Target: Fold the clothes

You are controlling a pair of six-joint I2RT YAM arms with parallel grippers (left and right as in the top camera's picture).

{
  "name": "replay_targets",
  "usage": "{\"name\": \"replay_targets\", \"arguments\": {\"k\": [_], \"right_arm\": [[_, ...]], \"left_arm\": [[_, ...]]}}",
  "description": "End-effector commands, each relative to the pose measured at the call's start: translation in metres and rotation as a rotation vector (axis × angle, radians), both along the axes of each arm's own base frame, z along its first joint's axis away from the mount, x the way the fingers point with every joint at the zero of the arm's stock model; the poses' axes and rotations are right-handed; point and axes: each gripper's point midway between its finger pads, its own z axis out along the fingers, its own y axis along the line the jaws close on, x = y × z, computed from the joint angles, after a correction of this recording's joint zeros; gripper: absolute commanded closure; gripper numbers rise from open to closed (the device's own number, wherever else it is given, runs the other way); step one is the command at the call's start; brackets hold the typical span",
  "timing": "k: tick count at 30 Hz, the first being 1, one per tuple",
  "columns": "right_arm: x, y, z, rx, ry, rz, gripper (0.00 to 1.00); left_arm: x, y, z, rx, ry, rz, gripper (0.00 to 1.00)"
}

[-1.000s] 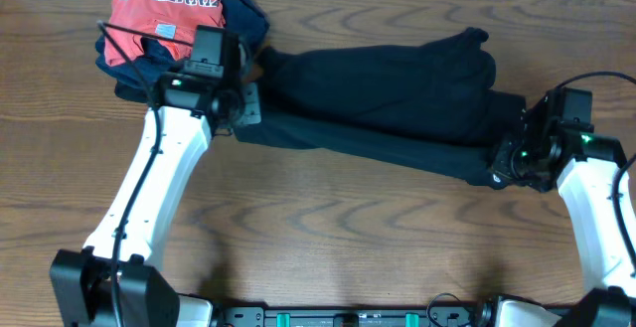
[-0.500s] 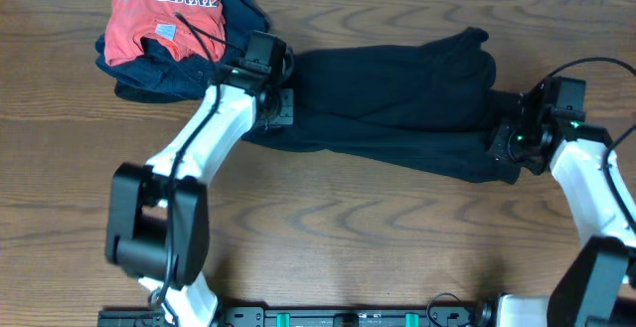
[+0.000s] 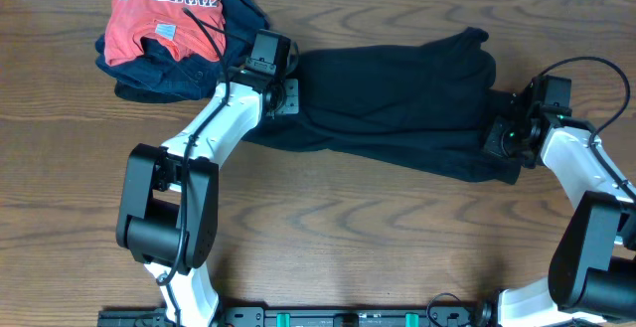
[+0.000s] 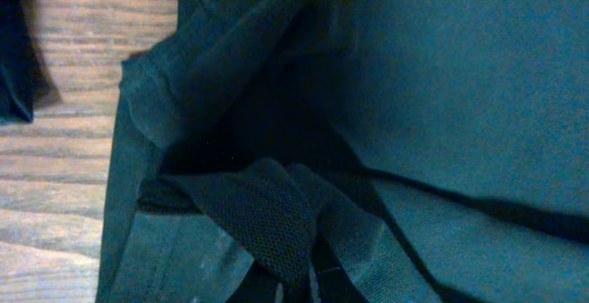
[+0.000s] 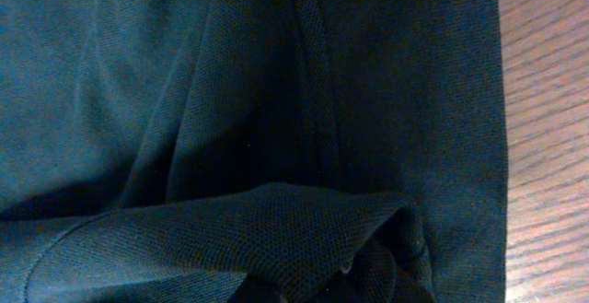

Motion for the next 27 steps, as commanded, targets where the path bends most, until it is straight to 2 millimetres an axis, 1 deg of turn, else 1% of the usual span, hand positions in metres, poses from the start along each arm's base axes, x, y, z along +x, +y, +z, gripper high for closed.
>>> {"name": "replay_targets", "arguments": {"k": [1,3,5,15,17,18,19,20,22,24,25,26,27], "right_arm": [[0.005,-0.016,0.004,-0.031,-0.013,-0.026,0.99],[0.004,-0.02,0.004,-0.032,-0.013,-0.038,0.99],[0.004,-0.023,0.004,-0.036,-0.014,-0.036,0.99],[0.005,-0.035,0.005,-0.054,-0.03,-0.028,0.99],[0.007,-0.036,0.006,-0.058,-0.04,-0.024,0.98],[0.008,-0.037,0.006,-0.061,-0.047,-0.024,0.94],[0.011,-0.038,0.007,-0.067,-0.057,-0.015,0.9],[0.012,-0.039,0.008,-0.071,-0.066,-0.009,0.84],[0.017,-0.04,0.01,-0.08,-0.086,-0.001,0.64],[0.021,-0.041,0.012,-0.085,-0.102,-0.002,0.57],[0.022,-0.041,0.012,-0.085,-0.107,-0.002,0.56],[0.022,-0.039,0.012,-0.076,-0.111,0.001,0.56],[0.022,-0.038,0.013,-0.069,-0.112,0.003,0.58]], "left_arm": [[0.001,0.006,-0.006,0.029,0.003,0.022,0.94],[0.002,0.015,-0.006,0.076,-0.005,0.048,0.94],[0.003,0.02,-0.006,0.1,-0.011,0.058,0.94],[-0.006,0.025,-0.01,0.126,0.026,0.062,0.94],[-0.007,0.027,-0.011,0.138,0.034,0.065,0.91],[-0.008,0.028,-0.011,0.141,0.037,0.065,0.83],[-0.008,0.028,-0.011,0.141,0.038,0.065,0.71],[-0.009,0.028,-0.011,0.141,0.038,0.065,0.58],[-0.009,0.028,-0.011,0.14,0.038,0.065,0.34],[-0.009,0.028,-0.012,0.142,0.041,0.065,0.12],[-0.01,0.028,-0.012,0.143,0.045,0.064,0.05],[-0.011,0.029,-0.012,0.144,0.048,0.064,0.02],[-0.011,0.029,-0.011,0.145,0.048,0.065,0.02]]}}
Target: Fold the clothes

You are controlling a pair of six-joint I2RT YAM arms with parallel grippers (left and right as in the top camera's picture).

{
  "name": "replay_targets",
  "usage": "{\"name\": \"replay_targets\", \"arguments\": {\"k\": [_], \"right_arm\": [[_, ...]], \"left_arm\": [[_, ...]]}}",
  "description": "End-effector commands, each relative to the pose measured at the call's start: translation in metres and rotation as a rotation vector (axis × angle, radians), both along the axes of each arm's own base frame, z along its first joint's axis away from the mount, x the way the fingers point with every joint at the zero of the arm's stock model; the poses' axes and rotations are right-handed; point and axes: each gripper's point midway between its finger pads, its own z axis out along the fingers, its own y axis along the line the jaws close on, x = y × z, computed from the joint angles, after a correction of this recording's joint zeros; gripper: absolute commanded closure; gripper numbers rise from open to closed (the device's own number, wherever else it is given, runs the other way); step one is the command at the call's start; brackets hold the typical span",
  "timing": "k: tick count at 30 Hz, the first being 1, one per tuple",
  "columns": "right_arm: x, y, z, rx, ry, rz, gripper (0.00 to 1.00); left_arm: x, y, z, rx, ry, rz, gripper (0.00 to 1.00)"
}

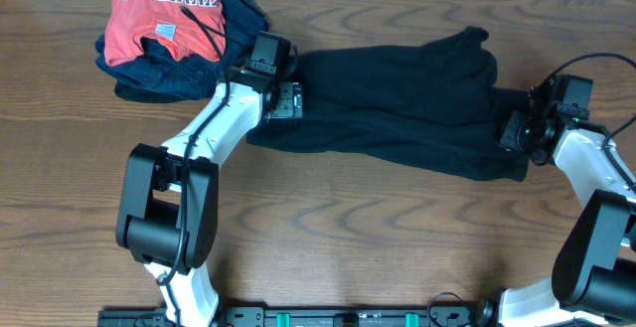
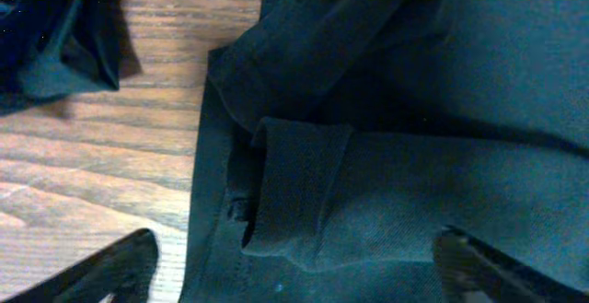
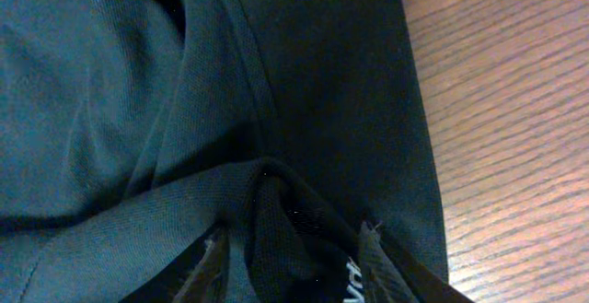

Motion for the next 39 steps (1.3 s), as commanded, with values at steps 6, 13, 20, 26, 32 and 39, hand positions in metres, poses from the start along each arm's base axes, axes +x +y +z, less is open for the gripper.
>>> {"name": "replay_targets", "arguments": {"k": [6,13,20,26,32,39], "right_arm": [[0.004,0.008,0.015,0.061,-0.006,0.03,0.57],[0.001,0.013,0.037,0.098,0.028,0.036,0.5],[-0.016,0.021,0.021,0.116,0.088,0.04,0.62],[-0.034,0.037,-0.008,0.146,0.129,0.035,0.9],[-0.044,0.037,-0.031,0.127,0.123,0.006,0.93],[-0.052,-0.001,-0.039,-0.047,0.14,-0.076,0.97]], "left_arm": [[-0.005,0.024,0.037,0.014,0.001,0.052,0.02],[-0.01,0.057,0.12,-0.015,-0.144,0.12,0.02],[-0.027,0.091,0.155,0.041,-0.202,0.198,0.02],[-0.034,0.092,0.147,0.052,-0.161,0.196,0.02],[-0.035,0.092,0.146,0.053,-0.156,0.196,0.02],[-0.035,0.092,0.146,0.053,-0.154,0.196,0.02]]}}
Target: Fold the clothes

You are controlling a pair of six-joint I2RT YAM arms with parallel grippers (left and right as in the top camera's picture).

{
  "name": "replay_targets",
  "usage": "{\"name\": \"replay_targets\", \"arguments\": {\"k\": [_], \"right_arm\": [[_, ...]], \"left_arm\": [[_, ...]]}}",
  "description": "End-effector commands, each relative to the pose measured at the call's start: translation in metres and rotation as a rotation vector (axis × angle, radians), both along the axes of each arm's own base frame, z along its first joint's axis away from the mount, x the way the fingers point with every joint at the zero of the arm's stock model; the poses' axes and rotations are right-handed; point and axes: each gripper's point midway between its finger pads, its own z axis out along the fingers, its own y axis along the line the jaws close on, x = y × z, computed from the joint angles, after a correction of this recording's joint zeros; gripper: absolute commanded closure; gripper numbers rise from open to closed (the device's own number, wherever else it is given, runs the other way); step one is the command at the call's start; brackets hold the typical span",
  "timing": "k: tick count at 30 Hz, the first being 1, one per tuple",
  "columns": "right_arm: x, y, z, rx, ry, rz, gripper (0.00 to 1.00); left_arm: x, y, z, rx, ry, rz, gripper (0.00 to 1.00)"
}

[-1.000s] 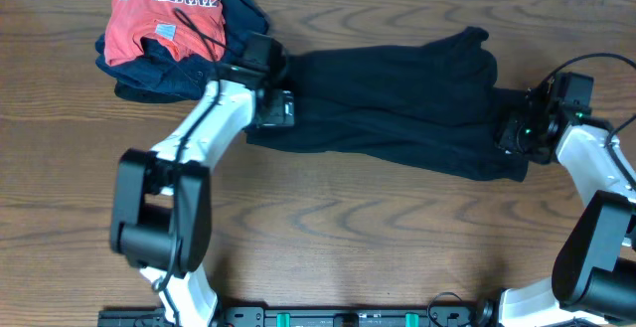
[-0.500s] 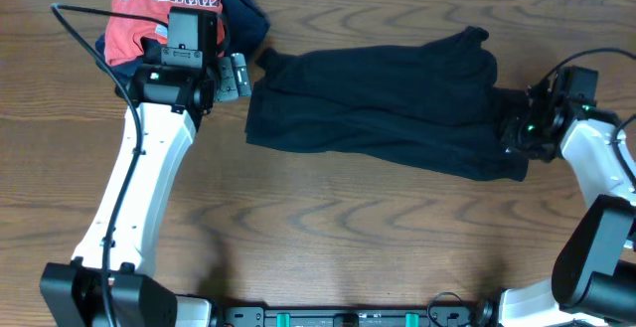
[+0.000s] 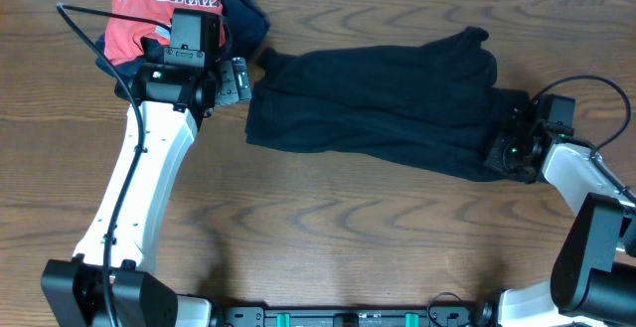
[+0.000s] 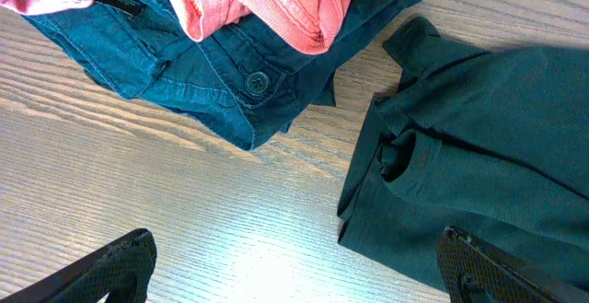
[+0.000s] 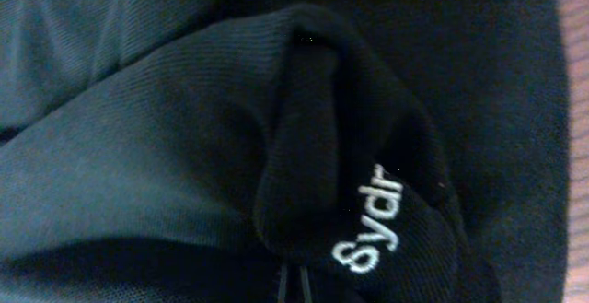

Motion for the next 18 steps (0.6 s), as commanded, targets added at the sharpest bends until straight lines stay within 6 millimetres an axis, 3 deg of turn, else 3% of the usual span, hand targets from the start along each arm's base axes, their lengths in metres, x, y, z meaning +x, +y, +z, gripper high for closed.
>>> {"name": "replay_targets", "arguments": {"k": [1,7,13,18], "right_arm": [[-0.014,-0.031,-0.008,-0.143,0.05,-0.062,0.97],[0.001,-0.061,0.001,-0.282,-0.021,0.073,0.97],[0.027,-0.076,0.016,-0.392,-0.125,0.158,0.76],[0.041,-0.085,0.033,-0.409,-0.162,0.14,0.71]], "left_arm": [[0.0,0.004,-0.003,0.018,0.009,0.012,0.02],[0.0,0.004,-0.003,0.018,0.01,0.011,0.02],[-0.001,0.003,-0.008,0.016,0.022,0.009,0.02],[0.002,-0.002,-0.016,-0.001,0.041,-0.005,0.02]]}}
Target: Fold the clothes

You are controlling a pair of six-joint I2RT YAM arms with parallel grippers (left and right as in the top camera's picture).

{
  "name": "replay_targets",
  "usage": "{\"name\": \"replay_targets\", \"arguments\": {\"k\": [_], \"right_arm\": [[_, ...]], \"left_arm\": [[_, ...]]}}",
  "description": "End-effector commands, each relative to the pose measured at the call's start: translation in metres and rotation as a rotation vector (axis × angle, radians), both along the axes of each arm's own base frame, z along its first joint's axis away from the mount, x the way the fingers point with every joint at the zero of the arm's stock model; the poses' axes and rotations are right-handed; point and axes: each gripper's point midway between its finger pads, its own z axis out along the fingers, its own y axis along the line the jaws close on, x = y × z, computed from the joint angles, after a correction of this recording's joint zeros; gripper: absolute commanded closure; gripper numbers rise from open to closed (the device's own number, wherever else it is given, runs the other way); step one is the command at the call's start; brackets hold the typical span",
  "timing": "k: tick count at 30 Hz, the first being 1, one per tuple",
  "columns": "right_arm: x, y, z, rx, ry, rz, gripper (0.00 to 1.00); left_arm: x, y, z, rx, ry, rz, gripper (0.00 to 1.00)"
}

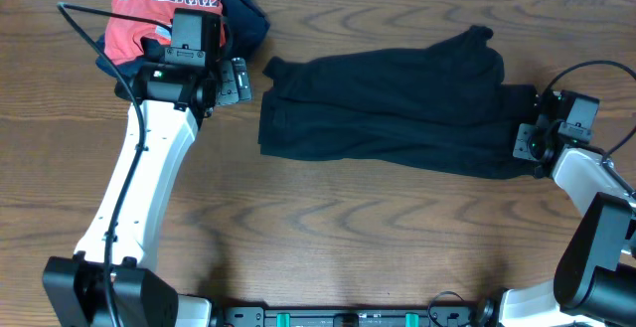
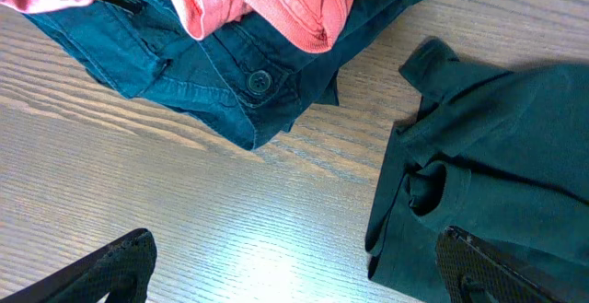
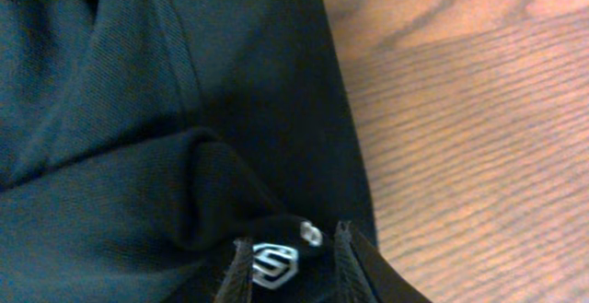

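Observation:
A black shirt (image 1: 397, 103) lies stretched across the table's middle. My right gripper (image 1: 527, 140) is shut on its right edge; the right wrist view shows a bunch of black fabric with a small white logo (image 3: 273, 259) pinched between the fingers. My left gripper (image 1: 234, 81) stands open over bare wood, left of the shirt's left end (image 2: 442, 188), with nothing between its fingers (image 2: 120, 262).
A pile of clothes sits at the back left: a red printed shirt (image 1: 164, 4) on top of dark blue denim (image 1: 149, 74). In the left wrist view the denim (image 2: 212, 82) and the pink-red cloth (image 2: 267, 4) lie just beyond the gripper.
The black shirt has shifted to the right, its left end now farther from my left gripper. My right gripper has moved right, still shut on the shirt. The left arm has not moved.
Both grippers were down on the ends of the black shirt. Then the left gripper was open over the shirt's left hem, and later stood open off the shirt near the clothes pile. The right gripper kept its hold and now has the shirt drawn rightward.

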Motion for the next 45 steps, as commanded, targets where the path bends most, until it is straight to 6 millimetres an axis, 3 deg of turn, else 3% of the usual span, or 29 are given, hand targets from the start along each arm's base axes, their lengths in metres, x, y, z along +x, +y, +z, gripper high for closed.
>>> {"name": "replay_targets", "arguments": {"k": [1,4,6,11,16,26,30,35,39,45], "right_arm": [[0.014,-0.005,0.02,0.003,-0.021,0.031,0.69],[0.023,0.007,0.041,0.075,-0.026,0.071,0.63],[0.03,0.02,0.066,0.152,-0.035,0.114,0.53],[0.036,0.059,0.148,0.346,-0.068,0.223,0.34],[0.041,0.079,0.196,0.351,-0.094,0.283,0.3],[0.049,0.118,0.204,0.334,-0.098,0.384,0.28],[0.049,0.122,0.203,0.34,-0.094,0.379,0.27],[0.05,0.121,0.203,0.338,-0.094,0.378,0.27],[0.05,0.121,0.204,0.337,-0.096,0.378,0.28],[0.05,0.121,0.204,0.336,-0.096,0.378,0.27]], "left_arm": [[0.003,-0.008,-0.014,-0.031,0.03,-0.027,0.02],[0.01,-0.019,-0.015,-0.058,0.02,-0.094,0.02],[0.015,-0.026,-0.013,-0.072,0.0,-0.14,0.02],[0.023,-0.039,-0.003,-0.106,-0.035,-0.21,0.02],[0.044,-0.05,-0.007,-0.116,-0.042,-0.282,0.02],[0.126,-0.075,-0.04,-0.123,-0.014,-0.405,0.02],[0.138,-0.081,-0.065,-0.128,0.015,-0.428,0.02],[0.138,-0.081,-0.098,-0.163,0.083,-0.365,0.0],[0.137,-0.084,-0.118,-0.217,0.118,-0.273,0.1],[0.139,-0.099,-0.137,-0.238,0.132,-0.251,0.44]]}}
